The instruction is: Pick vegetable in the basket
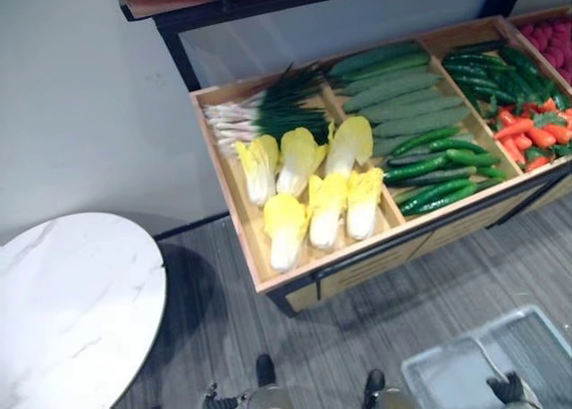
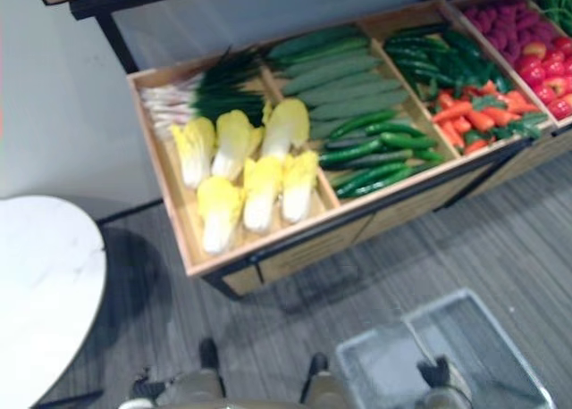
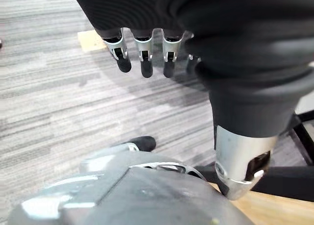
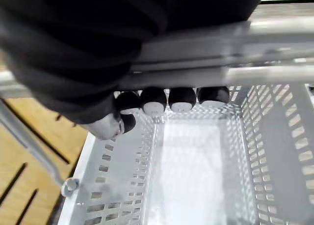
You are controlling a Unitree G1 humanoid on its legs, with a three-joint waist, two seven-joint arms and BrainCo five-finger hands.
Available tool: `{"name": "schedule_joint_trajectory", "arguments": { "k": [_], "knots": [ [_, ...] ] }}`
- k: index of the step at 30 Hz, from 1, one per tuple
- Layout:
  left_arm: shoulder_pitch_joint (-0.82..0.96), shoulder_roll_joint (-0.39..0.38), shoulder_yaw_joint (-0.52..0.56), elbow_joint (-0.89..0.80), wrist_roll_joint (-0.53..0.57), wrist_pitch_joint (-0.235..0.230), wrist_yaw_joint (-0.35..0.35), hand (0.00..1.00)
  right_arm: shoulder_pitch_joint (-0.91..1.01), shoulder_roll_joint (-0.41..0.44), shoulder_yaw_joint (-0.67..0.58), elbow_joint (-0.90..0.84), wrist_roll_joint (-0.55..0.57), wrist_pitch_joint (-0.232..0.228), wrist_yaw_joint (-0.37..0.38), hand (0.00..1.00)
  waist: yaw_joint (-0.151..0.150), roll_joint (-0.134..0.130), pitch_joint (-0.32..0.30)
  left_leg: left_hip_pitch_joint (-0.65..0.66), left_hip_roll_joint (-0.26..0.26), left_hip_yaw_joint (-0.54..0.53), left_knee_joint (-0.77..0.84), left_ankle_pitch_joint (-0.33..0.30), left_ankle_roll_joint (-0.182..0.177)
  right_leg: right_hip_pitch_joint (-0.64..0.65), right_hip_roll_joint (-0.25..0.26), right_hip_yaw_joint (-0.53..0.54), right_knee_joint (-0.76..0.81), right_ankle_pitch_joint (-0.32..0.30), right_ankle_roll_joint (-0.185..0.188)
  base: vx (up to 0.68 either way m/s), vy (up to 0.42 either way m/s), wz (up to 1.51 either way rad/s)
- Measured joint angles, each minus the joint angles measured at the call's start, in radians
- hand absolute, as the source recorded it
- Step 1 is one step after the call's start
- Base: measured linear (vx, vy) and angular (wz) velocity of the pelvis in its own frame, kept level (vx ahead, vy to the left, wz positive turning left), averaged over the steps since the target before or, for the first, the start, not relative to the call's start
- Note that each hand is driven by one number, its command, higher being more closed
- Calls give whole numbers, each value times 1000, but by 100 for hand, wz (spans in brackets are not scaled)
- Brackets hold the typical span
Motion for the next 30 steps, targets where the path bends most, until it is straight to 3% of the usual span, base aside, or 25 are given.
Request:
{"name": "schedule_joint_trajectory", "arguments": {
  "k": [1,3,5,8,12,14,19,23,27,30],
  "knots": [
    [8,-3,13,0,1,4,1,0,16,0,-34,7,20,12,-1,100,-8,2,-1,4,-21,26,22,-38,18,5,-11,6,-6,3,16,-1,159,-11],
    [5,-3,28,-2,2,4,2,0,31,1,-75,27,41,17,0,100,-30,9,-6,32,-47,45,-50,-46,28,7,-20,6,-24,17,38,-6,163,3],
    [-6,0,40,-2,4,4,5,0,43,13,-109,27,62,27,0,100,-31,9,-14,81,-88,65,-178,2,42,10,-35,14,-65,50,46,-11,193,-4],
    [-30,9,42,1,8,6,20,0,51,45,-146,27,66,33,0,100,-33,-19,-15,83,-129,63,-211,16,50,15,-67,12,-89,83,56,9,144,5],
    [-72,22,37,-2,10,5,65,0,34,91,-143,26,65,34,-5,100,-31,-42,-9,90,-161,49,-212,4,66,15,-103,11,-39,70,54,29,92,14],
    [-79,52,36,-28,7,3,88,0,11,112,-141,26,66,32,-9,100,-28,-57,-9,93,-163,37,-212,4,66,16,-105,17,-21,60,41,10,49,16],
    [-77,77,39,-94,4,-3,137,0,-19,119,-133,35,66,24,-37,100,-22,-62,-13,91,-164,12,-212,8,70,39,-106,-7,-42,54,37,9,19,16],
    [-65,66,42,-210,2,-16,175,0,-45,121,-98,69,76,24,-42,100,6,-68,-20,87,-153,10,-212,5,66,75,-74,1,-124,61,53,37,-5,8],
    [11,-20,75,-472,3,-24,242,0,-57,129,-94,97,75,14,-48,100,22,-78,-33,86,-140,9,-211,-3,56,85,-54,7,-142,67,54,98,-42,0],
    [52,-96,55,-663,13,-26,268,0,-54,128,-106,97,74,12,-70,100,25,-60,-44,79,-132,-18,-205,0,58,92,-42,-12,-143,72,62,143,-62,11]
  ]
}}
